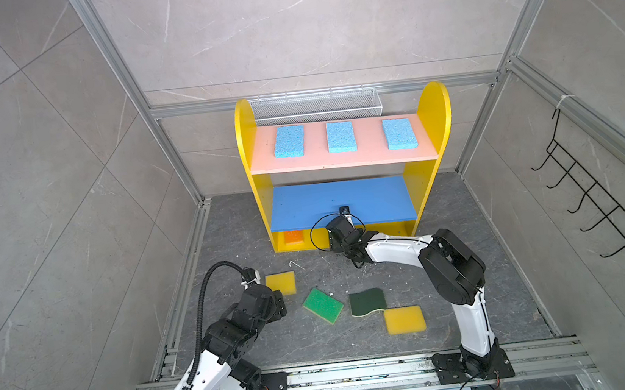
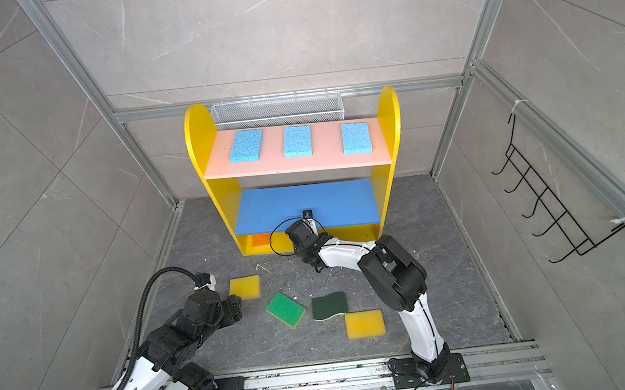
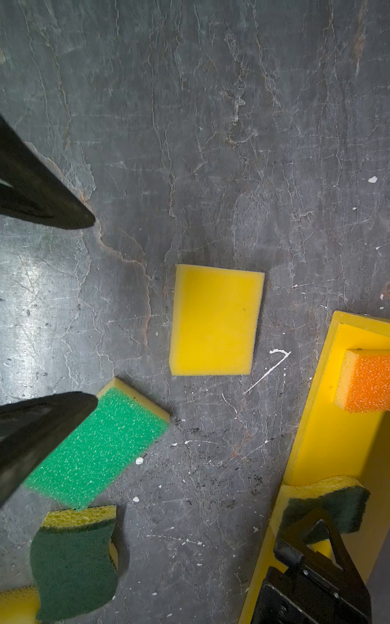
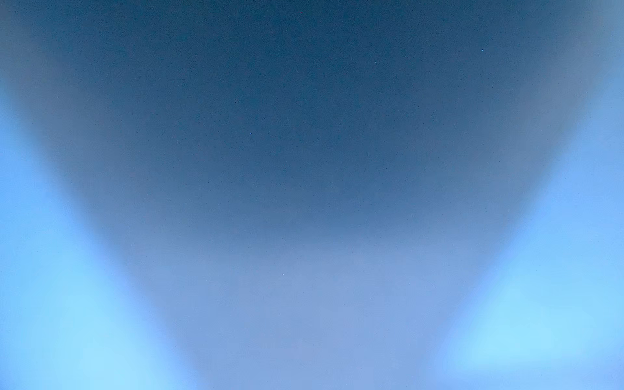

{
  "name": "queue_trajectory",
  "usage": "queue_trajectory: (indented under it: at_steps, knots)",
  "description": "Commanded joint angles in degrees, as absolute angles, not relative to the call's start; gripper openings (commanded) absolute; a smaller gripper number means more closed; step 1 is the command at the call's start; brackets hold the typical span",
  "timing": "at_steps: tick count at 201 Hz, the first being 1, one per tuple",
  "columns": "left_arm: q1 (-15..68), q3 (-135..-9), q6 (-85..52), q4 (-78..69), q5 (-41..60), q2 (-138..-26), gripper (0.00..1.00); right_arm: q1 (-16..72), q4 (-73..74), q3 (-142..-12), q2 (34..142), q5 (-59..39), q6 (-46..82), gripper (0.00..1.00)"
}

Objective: Place and organize the cleaning sponges onto the shelf
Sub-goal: 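Press the dark-green scrub sponge into the lower shelf with the right gripper, then open the right gripper and release the dark-green scrub sponge upright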

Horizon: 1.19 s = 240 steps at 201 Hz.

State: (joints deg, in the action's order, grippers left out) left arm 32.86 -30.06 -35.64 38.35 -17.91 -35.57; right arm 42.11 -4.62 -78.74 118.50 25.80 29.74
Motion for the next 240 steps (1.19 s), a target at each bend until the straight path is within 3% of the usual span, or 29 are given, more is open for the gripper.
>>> queue_trajectory:
  at_steps: [1, 110, 145, 178, 240]
  knots:
    - [33.0, -32.4, -36.2, 39.5, -18.5, -34.7, 0.79, 42.1, -10.1, -77.3, 119.0, 21.8, 29.3, 0.78]
    - [33.0, -33.6, -36.6, 40.3, -16.9, -34.0, 0.79, 46.3, -9.0, -66.5, 105.9, 23.5, 30.5, 0.76]
    - [33.1, -34.5, -36.9, 41.0, -16.0, -34.6, 0.79, 46.3, -5.5, -59.0, 99.6, 19.8, 33.7, 0.66]
    - [33.1, -34.0, -37.9, 40.9, -15.5, -33.7, 0.78, 46.4, -0.7, -54.6, 97.4, 14.0, 34.9, 0.46]
    - [33.1, -33.5, -37.9, 40.7, -15.6, -33.2, 0.78, 44.4, 10.0, -50.5, 99.9, 11.0, 41.2, 0.36]
